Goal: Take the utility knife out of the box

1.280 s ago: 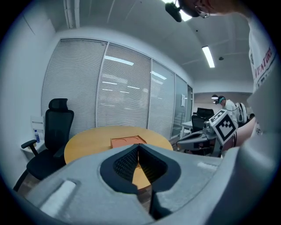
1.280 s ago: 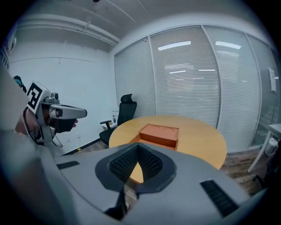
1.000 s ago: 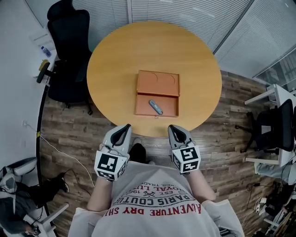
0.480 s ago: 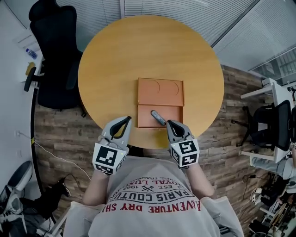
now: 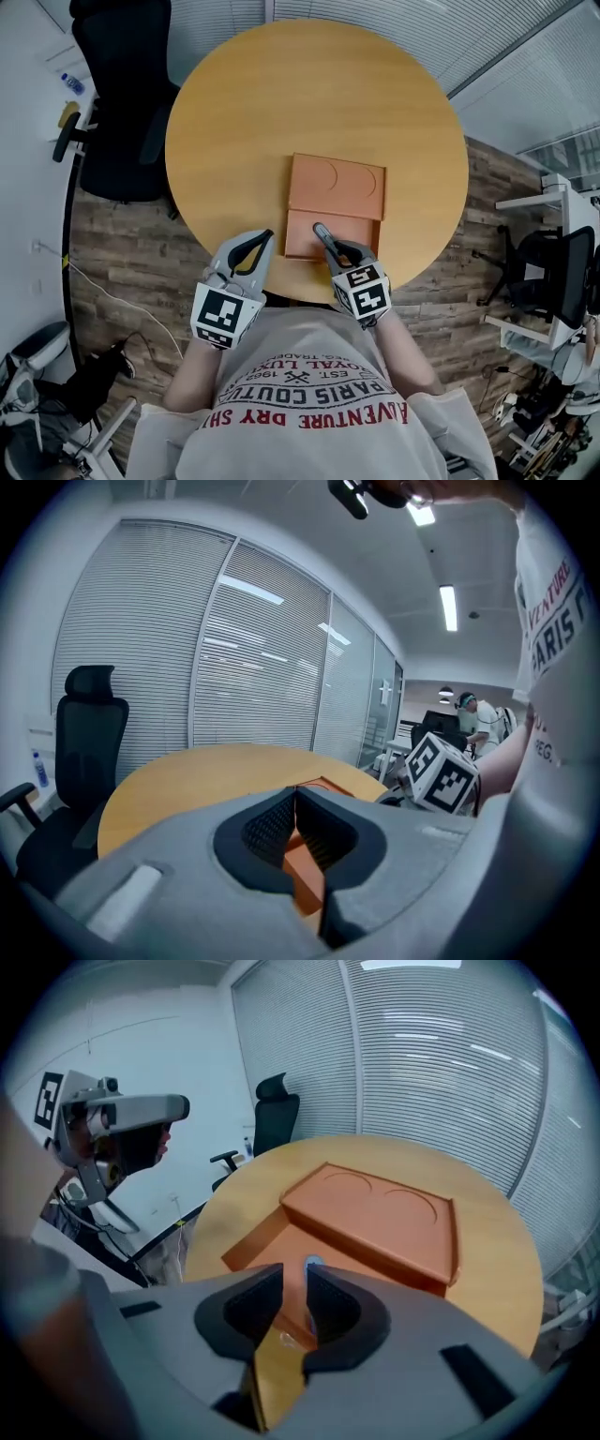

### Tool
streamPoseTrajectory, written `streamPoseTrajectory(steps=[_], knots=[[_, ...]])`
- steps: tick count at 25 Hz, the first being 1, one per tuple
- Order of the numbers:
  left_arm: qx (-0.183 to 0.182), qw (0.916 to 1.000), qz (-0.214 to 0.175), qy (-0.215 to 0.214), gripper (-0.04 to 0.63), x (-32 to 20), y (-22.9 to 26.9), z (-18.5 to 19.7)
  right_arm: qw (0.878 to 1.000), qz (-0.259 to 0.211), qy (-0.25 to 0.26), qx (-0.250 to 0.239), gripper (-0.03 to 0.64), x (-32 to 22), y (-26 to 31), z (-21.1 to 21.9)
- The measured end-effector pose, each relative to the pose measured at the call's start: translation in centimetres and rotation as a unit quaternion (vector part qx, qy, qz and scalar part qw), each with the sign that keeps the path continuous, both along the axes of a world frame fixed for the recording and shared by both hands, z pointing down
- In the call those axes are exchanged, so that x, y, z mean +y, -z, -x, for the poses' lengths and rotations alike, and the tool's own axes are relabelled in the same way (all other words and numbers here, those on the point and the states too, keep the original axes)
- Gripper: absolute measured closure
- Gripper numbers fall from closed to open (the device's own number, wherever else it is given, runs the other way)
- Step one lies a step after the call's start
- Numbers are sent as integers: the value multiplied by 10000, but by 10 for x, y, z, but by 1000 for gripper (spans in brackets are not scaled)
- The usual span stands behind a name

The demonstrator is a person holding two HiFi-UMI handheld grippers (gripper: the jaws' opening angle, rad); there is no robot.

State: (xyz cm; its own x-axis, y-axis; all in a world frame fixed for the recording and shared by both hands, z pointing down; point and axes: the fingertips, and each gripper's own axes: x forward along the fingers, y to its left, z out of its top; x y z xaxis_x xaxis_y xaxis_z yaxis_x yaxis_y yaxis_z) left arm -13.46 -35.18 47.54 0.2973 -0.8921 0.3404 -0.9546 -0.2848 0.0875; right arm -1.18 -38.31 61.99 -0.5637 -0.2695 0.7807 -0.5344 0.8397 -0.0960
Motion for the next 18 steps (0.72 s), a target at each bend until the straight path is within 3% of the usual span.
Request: streamPoseTrajectory(steps=[11, 18], knots=[[-20, 9975, 425, 557, 584, 11, -31, 13, 9930, 268, 644, 948, 483, -14, -58, -1], [-38, 9970, 438, 633, 584, 7, -35, 18, 9875, 506, 767, 1277, 467, -20, -79, 6]])
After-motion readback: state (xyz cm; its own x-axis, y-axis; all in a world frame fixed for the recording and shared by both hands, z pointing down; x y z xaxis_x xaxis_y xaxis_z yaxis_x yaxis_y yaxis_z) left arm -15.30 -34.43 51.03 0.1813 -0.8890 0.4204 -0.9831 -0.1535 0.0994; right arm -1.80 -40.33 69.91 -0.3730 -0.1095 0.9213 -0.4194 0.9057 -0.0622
